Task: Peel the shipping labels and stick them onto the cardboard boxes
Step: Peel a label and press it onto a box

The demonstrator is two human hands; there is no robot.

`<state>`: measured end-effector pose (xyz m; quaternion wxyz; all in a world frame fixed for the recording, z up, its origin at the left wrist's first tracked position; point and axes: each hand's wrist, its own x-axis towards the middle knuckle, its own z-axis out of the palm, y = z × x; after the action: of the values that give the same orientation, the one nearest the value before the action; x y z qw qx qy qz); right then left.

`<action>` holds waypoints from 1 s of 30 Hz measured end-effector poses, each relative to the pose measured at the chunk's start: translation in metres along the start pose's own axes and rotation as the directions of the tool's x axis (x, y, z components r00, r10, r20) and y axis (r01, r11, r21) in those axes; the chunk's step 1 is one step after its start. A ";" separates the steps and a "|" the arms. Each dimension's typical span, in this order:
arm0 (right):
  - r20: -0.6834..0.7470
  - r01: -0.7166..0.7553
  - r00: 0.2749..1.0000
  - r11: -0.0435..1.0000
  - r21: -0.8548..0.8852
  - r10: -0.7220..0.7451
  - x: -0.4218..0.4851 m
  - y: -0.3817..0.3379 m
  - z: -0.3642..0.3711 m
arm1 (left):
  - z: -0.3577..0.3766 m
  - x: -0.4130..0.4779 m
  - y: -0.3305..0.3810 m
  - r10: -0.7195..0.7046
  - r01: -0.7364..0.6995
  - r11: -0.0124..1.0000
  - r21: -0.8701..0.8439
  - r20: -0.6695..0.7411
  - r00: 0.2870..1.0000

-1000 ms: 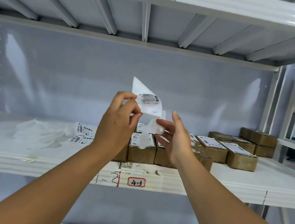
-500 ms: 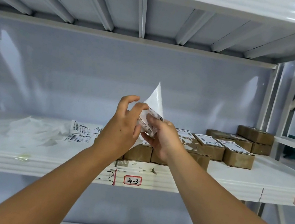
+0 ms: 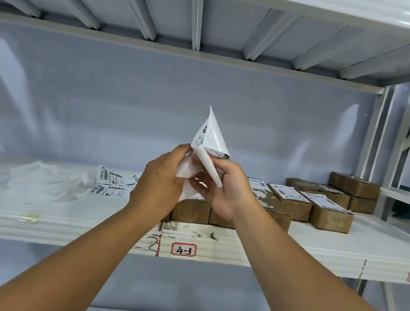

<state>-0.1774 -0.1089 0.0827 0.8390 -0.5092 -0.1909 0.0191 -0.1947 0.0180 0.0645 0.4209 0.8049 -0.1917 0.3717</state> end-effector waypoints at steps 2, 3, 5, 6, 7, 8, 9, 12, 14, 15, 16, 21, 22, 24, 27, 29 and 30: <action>-0.001 -0.008 1.000 1.000 0.005 0.008 -0.001 0.000 0.000 | -0.002 -0.002 0.001 -0.012 0.012 0.999 -0.036 0.002 1.000; -0.002 -0.011 1.000 1.000 0.014 0.011 -0.002 0.000 -0.001 | -0.002 -0.002 -0.001 -0.031 0.031 0.998 -0.054 0.000 1.000; -0.017 -0.015 1.000 0.999 0.033 0.015 -0.003 0.001 -0.003 | -0.004 -0.001 -0.006 -0.081 0.081 0.995 -0.064 -0.012 0.997; -0.033 -0.013 0.999 0.999 0.043 0.015 -0.003 0.001 -0.004 | -0.005 0.000 -0.010 -0.117 0.115 0.991 -0.061 -0.023 0.993; -0.048 -0.010 0.999 0.998 0.054 0.012 -0.003 0.000 -0.005 | -0.005 0.001 -0.014 -0.165 0.163 0.985 -0.063 -0.042 0.985; -0.058 -0.008 0.998 0.998 0.061 0.011 -0.003 0.001 -0.005 | -0.006 0.002 -0.018 -0.222 0.216 0.973 -0.078 -0.066 0.973; -0.067 -0.009 0.998 0.998 0.059 0.013 -0.003 0.001 -0.006 | -0.007 0.002 -0.022 -0.267 0.259 0.961 -0.099 -0.089 0.960; -0.144 -0.018 0.989 1.000 -0.020 0.015 0.000 0.004 -0.006 | -0.010 -0.001 -0.037 -0.253 0.239 0.966 -0.093 -0.171 0.952; -0.217 -0.030 0.976 0.994 -0.102 0.008 0.001 0.006 -0.004 | -0.016 -0.002 -0.049 -0.237 0.218 0.970 -0.108 -0.209 0.949; -0.239 -0.031 0.971 0.989 -0.142 -0.004 0.002 0.007 -0.004 | -0.020 -0.002 -0.059 -0.248 0.228 0.967 -0.111 -0.223 0.943; -0.246 -0.028 0.969 0.981 -0.193 -0.021 0.003 0.009 -0.003 | -0.025 0.000 -0.071 -0.258 0.245 0.966 -0.081 -0.248 0.934; -0.190 -0.042 0.980 0.865 -0.499 -0.062 0.008 0.020 0.006 | -0.051 0.004 -0.142 -0.139 0.285 0.892 0.351 -0.388 0.911; -0.179 -0.039 0.981 0.845 -0.533 -0.068 0.009 0.022 0.010 | -0.055 0.003 -0.149 -0.096 0.251 0.896 0.367 -0.392 0.915; -0.128 -0.009 0.988 0.796 -0.605 -0.087 0.013 0.027 0.019 | -0.064 0.002 -0.159 -0.093 0.236 0.929 0.287 -0.435 0.896; -0.051 0.037 0.993 0.711 -0.703 -0.103 0.020 0.034 0.032 | -0.079 0.007 -0.168 -0.250 0.323 0.944 0.069 -0.493 0.834; -0.050 0.033 0.994 0.681 -0.731 -0.102 0.027 0.039 0.041 | -0.087 0.004 -0.181 -0.235 0.339 0.922 0.184 -0.430 0.872; -0.053 0.023 0.995 0.692 -0.722 -0.089 0.030 0.042 0.045 | -0.090 0.001 -0.188 -0.251 0.363 0.901 0.237 -0.399 0.882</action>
<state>-0.1578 -0.0437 0.0743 0.5802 -0.7911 -0.1632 -0.1043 -0.1167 0.2000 -0.0025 0.3734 0.7989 0.0795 0.4648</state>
